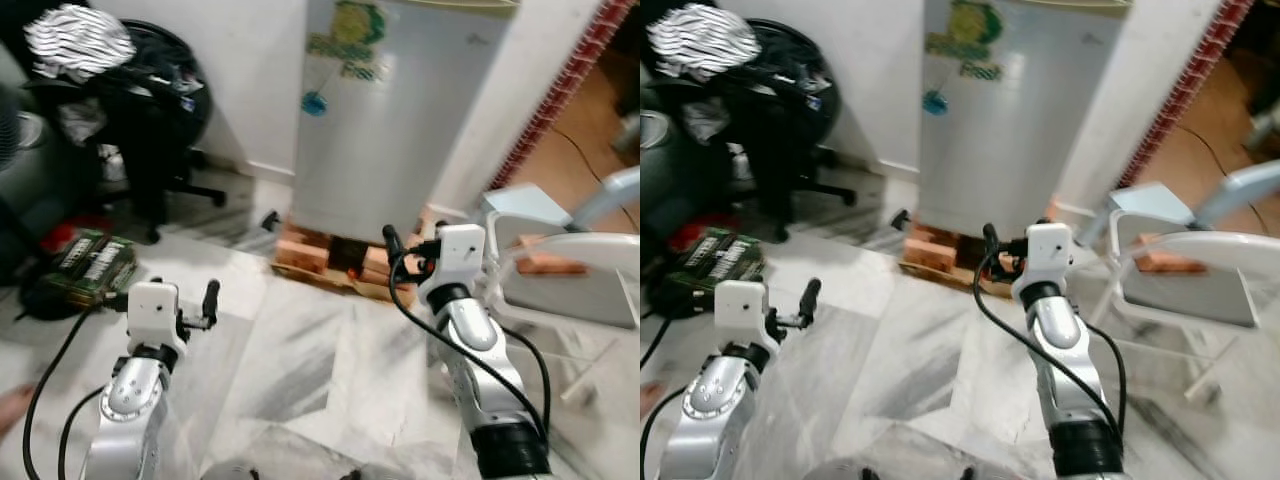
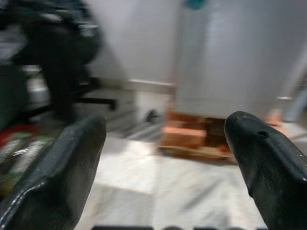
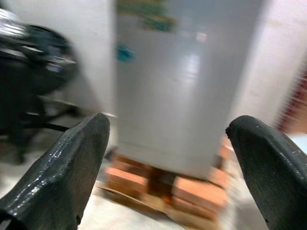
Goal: Restocking fridge
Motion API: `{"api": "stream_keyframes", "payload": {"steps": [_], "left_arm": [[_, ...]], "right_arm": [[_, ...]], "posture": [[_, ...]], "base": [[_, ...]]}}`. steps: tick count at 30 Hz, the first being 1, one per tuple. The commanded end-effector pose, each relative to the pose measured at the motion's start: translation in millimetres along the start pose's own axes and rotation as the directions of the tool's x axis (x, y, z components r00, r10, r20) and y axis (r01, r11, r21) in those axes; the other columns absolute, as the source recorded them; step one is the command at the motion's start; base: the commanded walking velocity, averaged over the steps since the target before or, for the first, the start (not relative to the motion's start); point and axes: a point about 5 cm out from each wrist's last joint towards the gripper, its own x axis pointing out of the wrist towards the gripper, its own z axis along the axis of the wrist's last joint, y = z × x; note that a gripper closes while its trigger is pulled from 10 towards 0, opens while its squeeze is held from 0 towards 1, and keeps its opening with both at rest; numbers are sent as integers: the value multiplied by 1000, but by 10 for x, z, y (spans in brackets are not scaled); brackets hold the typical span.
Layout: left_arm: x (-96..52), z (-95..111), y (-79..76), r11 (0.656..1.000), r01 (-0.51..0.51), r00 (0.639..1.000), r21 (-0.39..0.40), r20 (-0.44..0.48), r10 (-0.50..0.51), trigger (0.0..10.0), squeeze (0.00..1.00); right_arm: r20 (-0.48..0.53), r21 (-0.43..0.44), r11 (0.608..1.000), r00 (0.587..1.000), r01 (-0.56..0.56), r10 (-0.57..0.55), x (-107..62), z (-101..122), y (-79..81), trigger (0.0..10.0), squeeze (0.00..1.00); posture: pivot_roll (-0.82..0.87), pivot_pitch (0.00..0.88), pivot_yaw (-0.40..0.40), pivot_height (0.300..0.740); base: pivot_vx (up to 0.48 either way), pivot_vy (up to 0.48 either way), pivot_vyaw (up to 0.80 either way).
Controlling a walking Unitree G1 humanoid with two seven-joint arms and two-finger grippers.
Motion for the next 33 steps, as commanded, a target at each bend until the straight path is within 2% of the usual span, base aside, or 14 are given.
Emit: {"api": "stream_keyframes", "payload": {"steps": [1, 12, 23, 25, 33], "left_arm": [[-5, -8, 20, 1000, 8, 1000, 1, -5, -8, 10000, 0], [-5, -33, 1, 1000, 7, 1000, 0, -17, -7, 10000, 0], [2, -17, -15, 999, 25, 1000, 39, -8, -25, 10000, 0], [10, 7, -20, 996, 21, 1000, 90, 20, -23, 10000, 0], [18, 34, -38, 994, 14, 999, 105, 27, -17, 10000, 0]], "right_arm": [[14, -2, 1000, 1000, 6, -6, 30, 48, 7, 10000, 0], [18, -15, 1000, 1000, 16, -16, 62, 55, -17, 10000, 0], [19, -17, 1000, 999, 27, -26, 63, 48, -15, 10000, 0], [18, -18, 999, 999, 30, -30, 63, 44, -18, 10000, 0], [25, -20, 999, 999, 38, -37, 76, 60, -38, 10000, 0]], "posture": [[107, 43, -44, 740], [110, 40, -44, 740], [110, 35, -38, 740], [109, 34, -36, 740], [104, 34, -33, 740]], "base": [[0, 446, -800], [0, 464, -800], [0, 450, -800], [0, 0, -800], [0, 0, -800]]}}
